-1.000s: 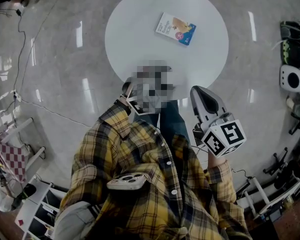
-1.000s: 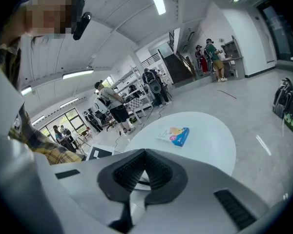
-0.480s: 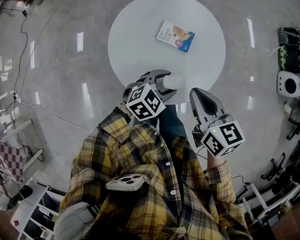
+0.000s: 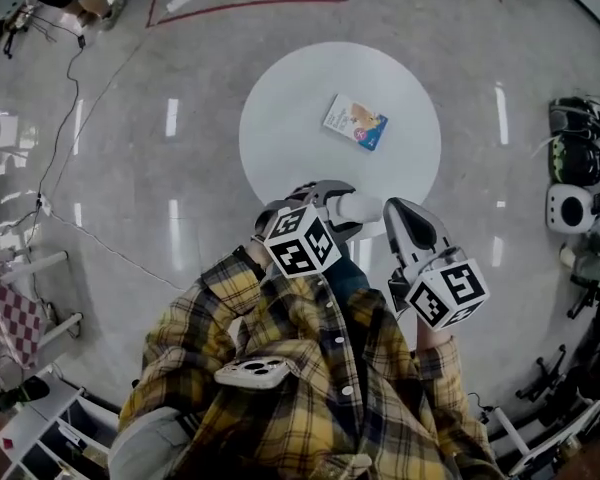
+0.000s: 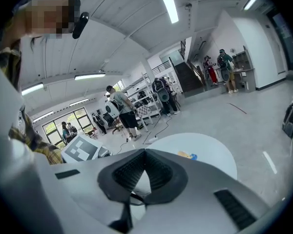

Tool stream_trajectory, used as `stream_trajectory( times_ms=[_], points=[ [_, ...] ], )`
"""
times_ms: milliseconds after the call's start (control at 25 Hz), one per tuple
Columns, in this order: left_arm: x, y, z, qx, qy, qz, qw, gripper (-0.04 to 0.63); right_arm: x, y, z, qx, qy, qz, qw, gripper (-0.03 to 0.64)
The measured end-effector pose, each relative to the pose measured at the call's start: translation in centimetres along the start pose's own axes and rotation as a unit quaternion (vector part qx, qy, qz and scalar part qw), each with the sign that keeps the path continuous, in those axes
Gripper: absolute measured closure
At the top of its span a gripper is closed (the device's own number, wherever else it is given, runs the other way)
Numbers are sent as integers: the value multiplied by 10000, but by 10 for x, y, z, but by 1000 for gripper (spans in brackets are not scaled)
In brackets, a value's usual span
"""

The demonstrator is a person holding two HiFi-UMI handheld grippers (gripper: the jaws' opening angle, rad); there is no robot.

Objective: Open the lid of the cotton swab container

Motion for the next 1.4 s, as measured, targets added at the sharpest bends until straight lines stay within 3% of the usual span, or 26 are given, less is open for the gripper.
stream_trajectory(
  times_ms=[200,600,920,1400],
  points=[
    [-24,24,9,27,85,-84,9999,334,-8,26,-11,-270,215,140,9993,601],
    [-81,65,18,-430,426,151,9981,334,-26,74,-43,-833,800,452,9923,601],
    [-105,81,30,-343,499,169,9980,334,-27,99,-59,-1130,1238,599,9840,601],
    [-110,90,32,-272,412,154,9987,334,-33,108,-60,-1181,1410,557,9814,601]
  ],
)
Point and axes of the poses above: the fingertips, and each gripper's own axes: x forward along the fingers, z to its right, y out of its top, the point moved 7 cm from there along -x, backward along the fingers, and after that the axes turned 5 degrees about -y, right-handed, at the moved point
